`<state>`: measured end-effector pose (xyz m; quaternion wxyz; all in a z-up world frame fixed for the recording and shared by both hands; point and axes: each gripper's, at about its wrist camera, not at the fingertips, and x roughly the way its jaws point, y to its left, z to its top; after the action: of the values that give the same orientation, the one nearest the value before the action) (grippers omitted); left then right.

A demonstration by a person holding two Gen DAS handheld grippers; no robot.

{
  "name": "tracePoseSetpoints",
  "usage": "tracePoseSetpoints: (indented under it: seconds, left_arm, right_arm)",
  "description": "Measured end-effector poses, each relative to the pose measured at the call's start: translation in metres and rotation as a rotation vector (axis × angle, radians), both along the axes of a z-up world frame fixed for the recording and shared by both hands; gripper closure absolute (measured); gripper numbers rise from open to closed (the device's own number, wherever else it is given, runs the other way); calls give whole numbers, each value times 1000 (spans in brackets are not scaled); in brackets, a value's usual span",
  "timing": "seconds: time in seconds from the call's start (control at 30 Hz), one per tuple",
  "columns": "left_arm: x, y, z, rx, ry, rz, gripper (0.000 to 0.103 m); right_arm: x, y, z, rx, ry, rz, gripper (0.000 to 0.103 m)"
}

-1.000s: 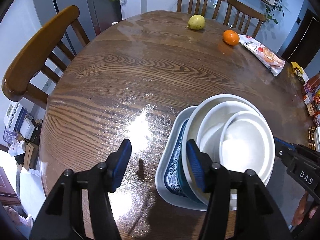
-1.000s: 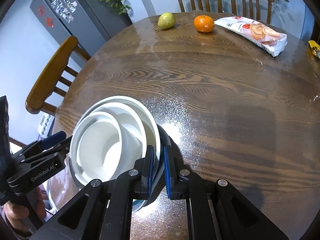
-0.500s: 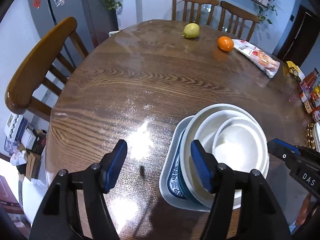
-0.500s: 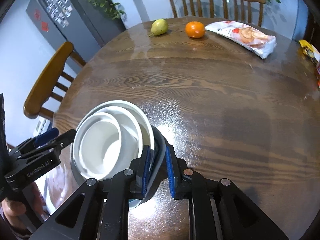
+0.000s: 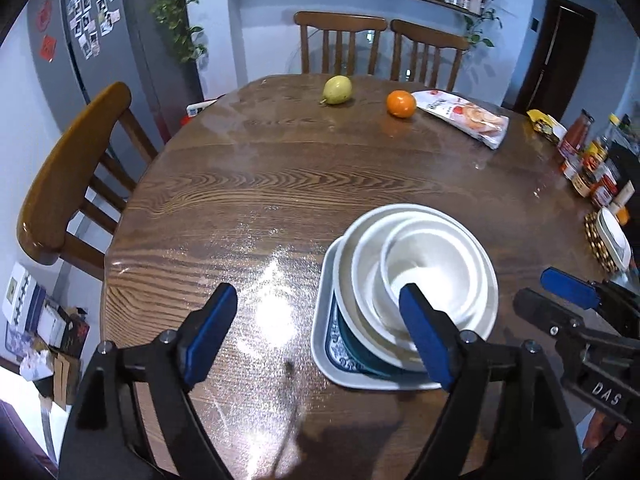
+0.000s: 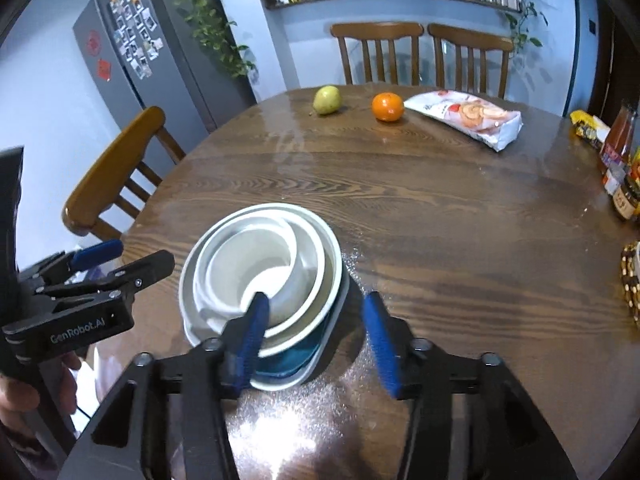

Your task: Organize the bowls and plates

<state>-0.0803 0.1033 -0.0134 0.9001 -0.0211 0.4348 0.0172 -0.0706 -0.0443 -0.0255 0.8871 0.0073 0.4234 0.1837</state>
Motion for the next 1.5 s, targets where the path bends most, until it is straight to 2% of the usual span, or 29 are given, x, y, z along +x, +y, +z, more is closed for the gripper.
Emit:
tracePoseSetpoints:
  seconds: [0.17,0.4,0.53,0.67,0.87,1.2,1.5]
  left_arm:
    - [-8,1,2,-10,-3,-24,18]
    - [-17,5,3,-20,1,-39,15]
    - [-22,5,5,-3,-10,-60,2]
    - [-25,2,7,9,-19,-90,1]
    - [-33,-4,10,92,-42,-96,1]
    - [-36,-8,11,83,-38,-84,1]
    - [-34,-13,5,79,-1,-55,1]
  right_arm:
    - [-18,3,1,-6,-29,16,46]
    - [-37,8,-2,-21,-28,-17,46]
    - [-50,12,-3,-33,-31,-35,46]
    - [-56,14,-3,-38,-29,-52,46]
    - [-62,17,-5,-52,-18,-57,46]
    - [-63,23,-4,-80,-20,-8,45]
    - [-59,23,-4,-93,-12,35,45]
